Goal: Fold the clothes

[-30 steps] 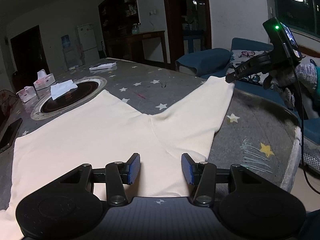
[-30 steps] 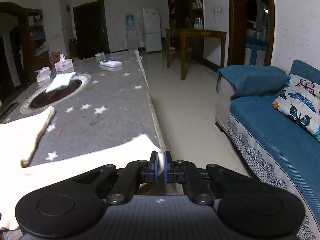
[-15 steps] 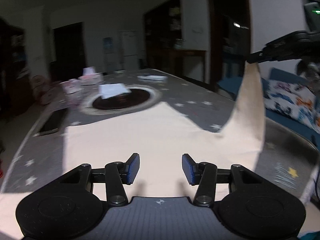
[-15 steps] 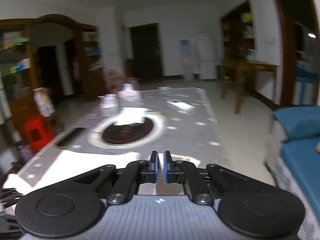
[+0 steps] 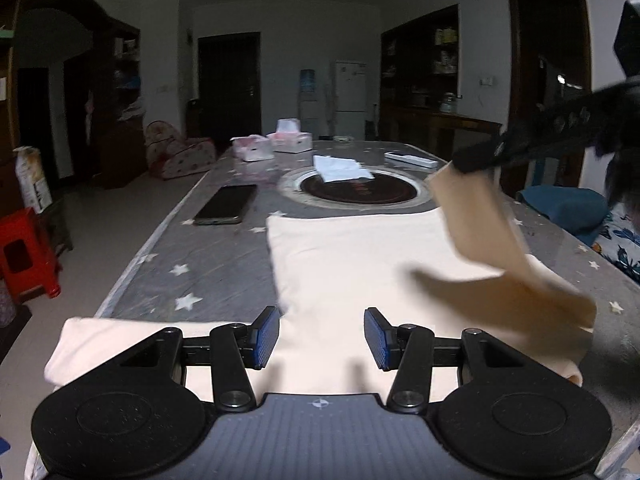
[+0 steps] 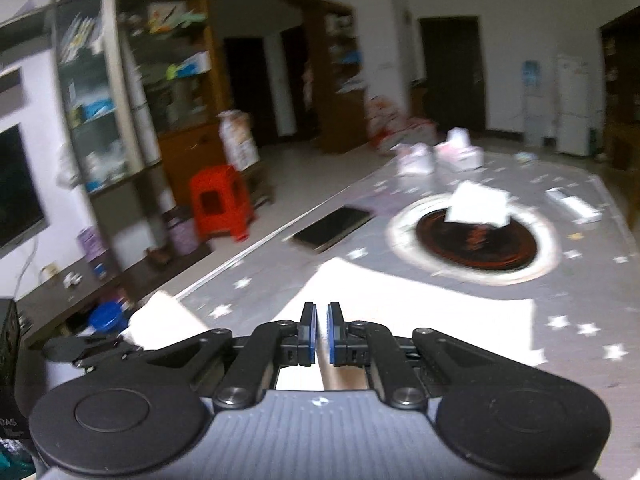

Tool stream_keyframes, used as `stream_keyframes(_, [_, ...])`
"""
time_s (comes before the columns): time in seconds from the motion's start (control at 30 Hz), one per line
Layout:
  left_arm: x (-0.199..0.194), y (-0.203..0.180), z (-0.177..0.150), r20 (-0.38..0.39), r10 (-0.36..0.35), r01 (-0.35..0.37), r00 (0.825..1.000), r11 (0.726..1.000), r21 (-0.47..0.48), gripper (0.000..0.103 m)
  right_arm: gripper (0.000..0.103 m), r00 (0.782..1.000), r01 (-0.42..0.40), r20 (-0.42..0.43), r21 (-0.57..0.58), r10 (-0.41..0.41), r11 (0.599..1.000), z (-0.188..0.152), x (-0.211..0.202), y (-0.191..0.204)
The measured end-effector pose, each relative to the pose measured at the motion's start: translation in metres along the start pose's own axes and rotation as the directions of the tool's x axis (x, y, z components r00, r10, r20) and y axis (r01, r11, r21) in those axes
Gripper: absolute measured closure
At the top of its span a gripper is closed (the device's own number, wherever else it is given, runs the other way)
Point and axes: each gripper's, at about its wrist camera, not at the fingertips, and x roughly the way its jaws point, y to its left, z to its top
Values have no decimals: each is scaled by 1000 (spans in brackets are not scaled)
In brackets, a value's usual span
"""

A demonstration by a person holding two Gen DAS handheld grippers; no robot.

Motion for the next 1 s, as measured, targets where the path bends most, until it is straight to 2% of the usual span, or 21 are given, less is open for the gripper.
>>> stream_keyframes(0.17, [-2, 7, -3, -6, 13, -13, 1000, 1000, -15, 53, 98, 994, -78, -72, -23, 77, 997, -16, 28, 26])
stream_keyframes(0.27, [-1, 6, -4, -7, 12, -12, 1000, 1000, -16, 53, 93, 988, -119, -100, -12, 118, 993, -23, 32, 32])
stream_keyframes(0.37, [0, 5, -4, -7, 7, -7, 1000, 1000, -13, 53, 87, 987, -126, -104, -26, 123, 992, -26, 22, 29])
stream_keyframes(0.53, [8, 0, 0, -3, -16, 16, 1000, 1000, -7, 53, 86, 990, -85, -120, -57, 77, 995, -37, -7, 14])
stream_keyframes(0.67, [17, -10, 1, -16, -47, 47, 999, 999, 13, 53, 78, 989, 8, -145, -74, -18, 997, -62, -27, -3])
stream_keyframes(0.87, [34, -19, -1, -55, -63, 65, 996, 997, 34, 55, 75, 977, 127, -175, 13, -123, 992, -99, -55, -34])
stream_keyframes(0.93, [38, -21, -2, -68, -66, 69, 995, 997, 40, 56, 68, 975, 151, -173, 46, -141, 988, -104, -62, -42])
stream_keyframes(1.0, [40, -24, -3, -82, -71, 75, 994, 996, 48, 59, 65, 974, 165, -169, 63, -153, 984, -109, -67, -48])
